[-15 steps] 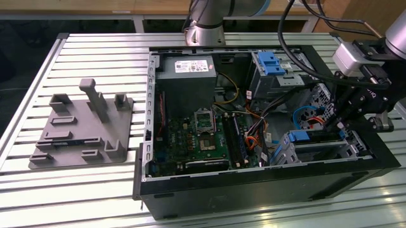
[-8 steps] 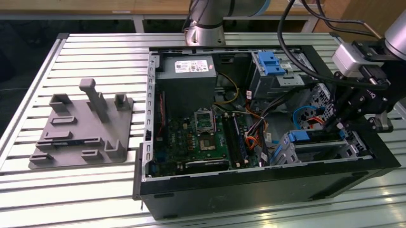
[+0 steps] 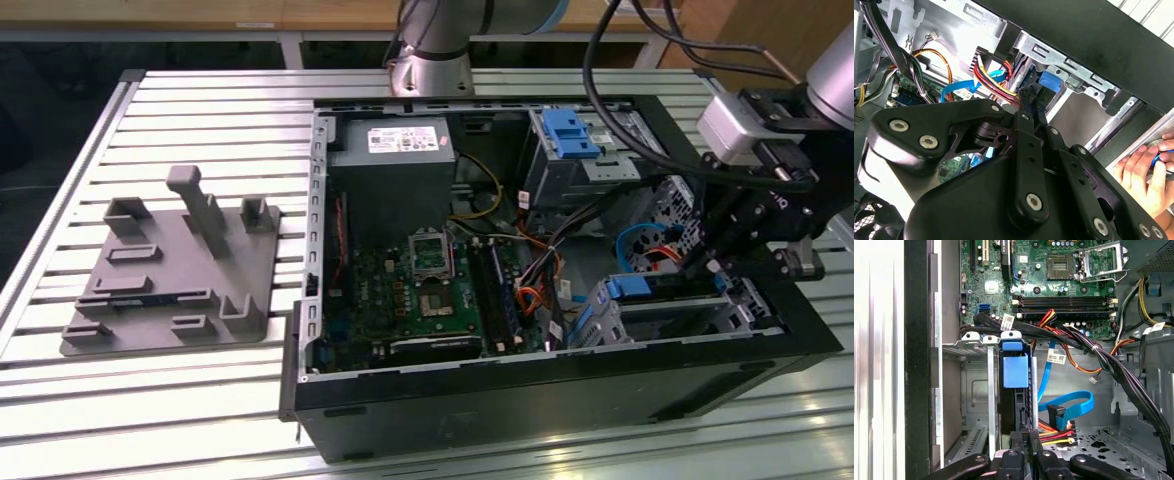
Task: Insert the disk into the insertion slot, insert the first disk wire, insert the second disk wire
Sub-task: 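Insert the first disk wire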
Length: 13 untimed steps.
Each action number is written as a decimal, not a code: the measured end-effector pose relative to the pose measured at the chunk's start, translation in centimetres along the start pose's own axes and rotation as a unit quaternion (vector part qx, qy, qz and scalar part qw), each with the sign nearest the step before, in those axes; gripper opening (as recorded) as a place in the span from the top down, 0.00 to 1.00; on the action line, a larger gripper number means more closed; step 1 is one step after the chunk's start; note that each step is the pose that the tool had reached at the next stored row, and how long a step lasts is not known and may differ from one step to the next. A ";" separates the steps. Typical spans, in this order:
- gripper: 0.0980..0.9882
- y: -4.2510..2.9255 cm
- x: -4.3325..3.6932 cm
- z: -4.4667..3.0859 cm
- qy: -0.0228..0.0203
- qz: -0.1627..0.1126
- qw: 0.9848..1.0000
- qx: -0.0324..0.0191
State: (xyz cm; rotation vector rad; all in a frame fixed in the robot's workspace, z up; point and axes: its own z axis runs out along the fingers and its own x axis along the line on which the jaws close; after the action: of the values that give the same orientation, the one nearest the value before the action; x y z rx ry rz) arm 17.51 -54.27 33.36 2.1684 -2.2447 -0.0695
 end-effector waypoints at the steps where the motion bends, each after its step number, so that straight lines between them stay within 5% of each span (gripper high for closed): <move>1: 0.93 0.00 0.00 0.02 0.000 0.000 1.000 0.000; 13: 0.93 -0.02 0.12 0.33 0.000 -0.003 1.000 0.000</move>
State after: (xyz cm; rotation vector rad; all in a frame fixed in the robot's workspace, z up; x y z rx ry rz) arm 17.52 -54.39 33.03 2.1743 -2.2389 -0.0694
